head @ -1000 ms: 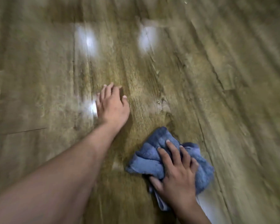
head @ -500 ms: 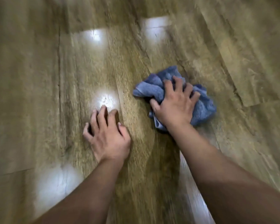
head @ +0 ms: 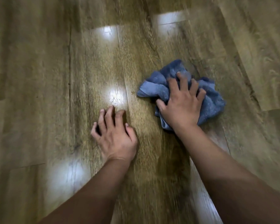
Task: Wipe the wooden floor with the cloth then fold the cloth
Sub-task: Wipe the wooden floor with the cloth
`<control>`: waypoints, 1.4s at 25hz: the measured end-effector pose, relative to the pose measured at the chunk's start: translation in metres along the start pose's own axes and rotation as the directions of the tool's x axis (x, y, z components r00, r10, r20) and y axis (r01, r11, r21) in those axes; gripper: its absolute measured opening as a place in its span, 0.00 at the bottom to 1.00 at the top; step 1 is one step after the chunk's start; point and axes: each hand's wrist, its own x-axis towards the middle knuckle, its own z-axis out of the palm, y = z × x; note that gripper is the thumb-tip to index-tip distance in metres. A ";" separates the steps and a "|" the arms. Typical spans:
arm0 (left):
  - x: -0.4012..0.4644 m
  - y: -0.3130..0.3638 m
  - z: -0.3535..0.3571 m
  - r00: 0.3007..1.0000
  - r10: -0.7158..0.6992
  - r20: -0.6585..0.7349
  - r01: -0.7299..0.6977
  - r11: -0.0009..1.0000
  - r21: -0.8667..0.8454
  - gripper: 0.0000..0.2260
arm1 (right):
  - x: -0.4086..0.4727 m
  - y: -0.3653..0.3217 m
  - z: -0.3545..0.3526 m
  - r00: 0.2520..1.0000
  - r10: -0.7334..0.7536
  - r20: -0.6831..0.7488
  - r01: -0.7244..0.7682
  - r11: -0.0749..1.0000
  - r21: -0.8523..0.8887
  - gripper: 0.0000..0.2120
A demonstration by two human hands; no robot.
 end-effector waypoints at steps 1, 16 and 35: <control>0.000 0.001 0.000 1.000 -0.003 0.003 0.003 1.000 -0.007 0.22 | -0.024 0.000 -0.002 1.000 -0.005 0.003 0.005 1.000 0.019 0.34; 0.174 -0.026 -0.056 0.690 -0.276 0.669 0.415 0.908 -0.053 0.59 | -0.115 0.001 -0.015 0.993 0.050 0.105 -0.045 0.998 -0.051 0.38; 0.180 -0.018 -0.047 0.614 -0.310 0.726 0.398 0.916 0.054 0.58 | 0.107 -0.104 0.027 0.979 -0.148 0.141 0.139 0.988 0.069 0.34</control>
